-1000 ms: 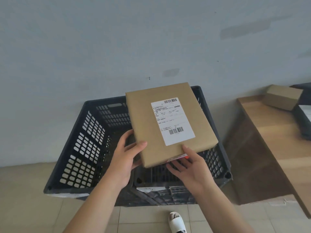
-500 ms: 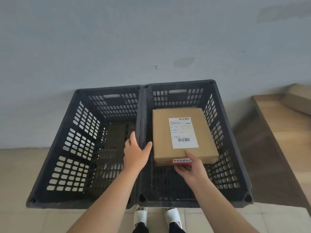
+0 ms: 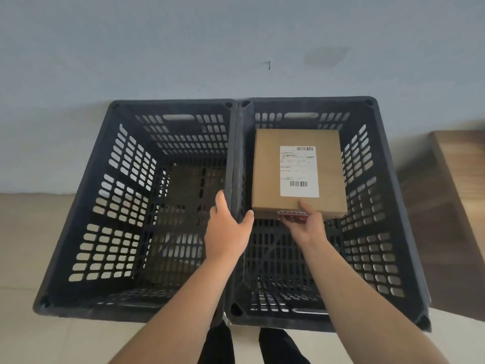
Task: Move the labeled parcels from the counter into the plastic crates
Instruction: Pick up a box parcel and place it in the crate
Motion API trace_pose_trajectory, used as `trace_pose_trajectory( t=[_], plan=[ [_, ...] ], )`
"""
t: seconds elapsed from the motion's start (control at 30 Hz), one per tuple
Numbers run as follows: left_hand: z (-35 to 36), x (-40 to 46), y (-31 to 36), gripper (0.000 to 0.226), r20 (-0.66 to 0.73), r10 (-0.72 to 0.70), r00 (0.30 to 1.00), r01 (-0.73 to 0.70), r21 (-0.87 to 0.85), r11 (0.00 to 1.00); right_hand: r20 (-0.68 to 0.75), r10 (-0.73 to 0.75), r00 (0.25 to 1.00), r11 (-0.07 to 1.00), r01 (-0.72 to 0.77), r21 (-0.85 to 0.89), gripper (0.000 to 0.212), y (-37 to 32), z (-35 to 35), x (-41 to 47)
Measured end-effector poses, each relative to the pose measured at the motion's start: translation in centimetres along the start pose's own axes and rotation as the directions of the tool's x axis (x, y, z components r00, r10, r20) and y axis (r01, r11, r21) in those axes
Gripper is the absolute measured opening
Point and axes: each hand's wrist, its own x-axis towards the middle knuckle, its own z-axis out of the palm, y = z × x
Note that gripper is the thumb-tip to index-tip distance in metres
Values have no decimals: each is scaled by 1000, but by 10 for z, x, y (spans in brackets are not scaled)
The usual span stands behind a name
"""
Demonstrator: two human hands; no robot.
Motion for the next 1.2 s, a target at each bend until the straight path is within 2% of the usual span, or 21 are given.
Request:
trace_pose_trajectory(
  t=[0.17,0.47,0.87,1.0,1.07,1.17,1.2],
  plan=[
    [0,1,0,91,1,1,1000,-1,-3,1000,-27,-31,999,1000,31,1,49,1,3,3],
    [-2,1,1,93,26,-10,1000,11,-29,1000,-19,50,999,992,-52,-112,40,-18,11,-2],
    [-3,2,-1,92,32,-4,999,7,-72,997,-32,70,997,990,-74,-123,41,-28,17,-20],
    [-3,2,-1,92,40,10,999,-6,-92,996,-51,77,996,971,-86,-222,40,-21,16,-36],
    [-4,1,0,92,50,18,999,-13,-99,995,-45,109,993,960,-117,-256,50,-22,16,-51],
    [-10,-3,3,95,93,15,996,-3,-125,992,-10,122,992,971,-122,-205,79,-23,16,-89],
    [-14,-5,4,97,126,10,992,11,-166,986,7,116,993,974,-113,-196,80,-22,15,-108]
  ],
)
